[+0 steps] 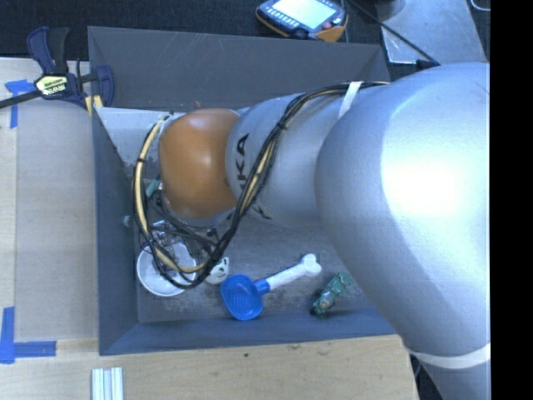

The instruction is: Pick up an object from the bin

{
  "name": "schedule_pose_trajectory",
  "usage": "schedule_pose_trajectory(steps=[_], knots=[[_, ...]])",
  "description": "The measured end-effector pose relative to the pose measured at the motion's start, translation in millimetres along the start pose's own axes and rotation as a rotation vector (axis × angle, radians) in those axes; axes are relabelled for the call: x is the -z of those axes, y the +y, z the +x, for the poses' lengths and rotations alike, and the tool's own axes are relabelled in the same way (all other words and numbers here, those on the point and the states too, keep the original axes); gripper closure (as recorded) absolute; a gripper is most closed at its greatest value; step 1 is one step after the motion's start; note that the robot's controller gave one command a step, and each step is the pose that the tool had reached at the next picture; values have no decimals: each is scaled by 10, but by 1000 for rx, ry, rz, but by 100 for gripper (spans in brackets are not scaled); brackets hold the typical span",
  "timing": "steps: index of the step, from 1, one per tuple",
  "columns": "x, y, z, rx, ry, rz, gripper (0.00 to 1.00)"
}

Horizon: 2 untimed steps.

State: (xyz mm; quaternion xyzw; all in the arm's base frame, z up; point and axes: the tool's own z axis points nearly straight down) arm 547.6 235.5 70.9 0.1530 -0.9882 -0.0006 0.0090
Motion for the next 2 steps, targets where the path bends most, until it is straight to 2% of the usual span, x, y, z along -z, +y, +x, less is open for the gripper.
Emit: schedule_pose_trajectory(steps=[1,2], knots=[[1422,-36,-386,-91,-13,-2,100],[784,-205,-41,-87,-8,-1,100]])
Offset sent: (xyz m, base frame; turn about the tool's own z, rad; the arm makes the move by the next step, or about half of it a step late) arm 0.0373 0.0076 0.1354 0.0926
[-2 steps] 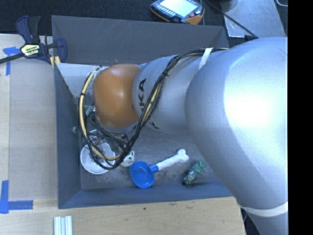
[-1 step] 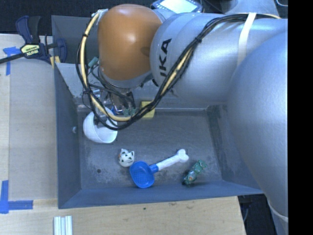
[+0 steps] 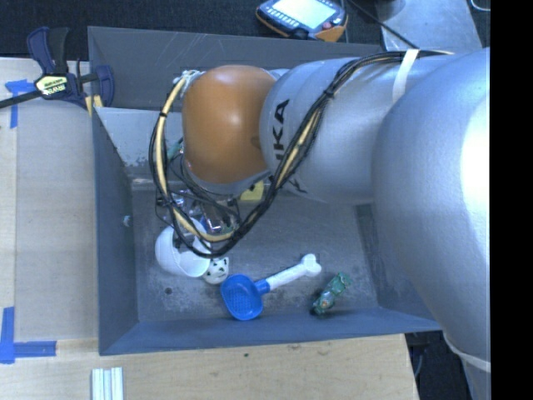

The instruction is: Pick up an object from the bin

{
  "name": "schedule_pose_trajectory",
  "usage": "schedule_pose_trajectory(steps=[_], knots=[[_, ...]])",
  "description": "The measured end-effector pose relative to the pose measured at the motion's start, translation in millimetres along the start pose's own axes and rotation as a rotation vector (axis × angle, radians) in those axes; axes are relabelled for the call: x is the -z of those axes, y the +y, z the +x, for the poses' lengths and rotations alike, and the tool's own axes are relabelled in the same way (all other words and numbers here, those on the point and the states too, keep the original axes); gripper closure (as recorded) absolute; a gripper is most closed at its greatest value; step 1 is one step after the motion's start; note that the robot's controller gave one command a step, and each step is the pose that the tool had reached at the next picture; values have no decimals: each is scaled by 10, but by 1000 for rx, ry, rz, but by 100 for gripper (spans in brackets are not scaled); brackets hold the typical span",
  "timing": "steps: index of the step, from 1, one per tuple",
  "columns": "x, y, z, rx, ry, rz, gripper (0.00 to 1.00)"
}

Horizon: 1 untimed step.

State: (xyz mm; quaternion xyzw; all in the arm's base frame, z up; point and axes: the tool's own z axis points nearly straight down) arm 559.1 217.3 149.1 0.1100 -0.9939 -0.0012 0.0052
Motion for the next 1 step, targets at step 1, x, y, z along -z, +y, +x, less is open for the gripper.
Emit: schedule_pose_trajectory(steps=[1], knots=[[1461,-289,163,-12,-12,0,100]])
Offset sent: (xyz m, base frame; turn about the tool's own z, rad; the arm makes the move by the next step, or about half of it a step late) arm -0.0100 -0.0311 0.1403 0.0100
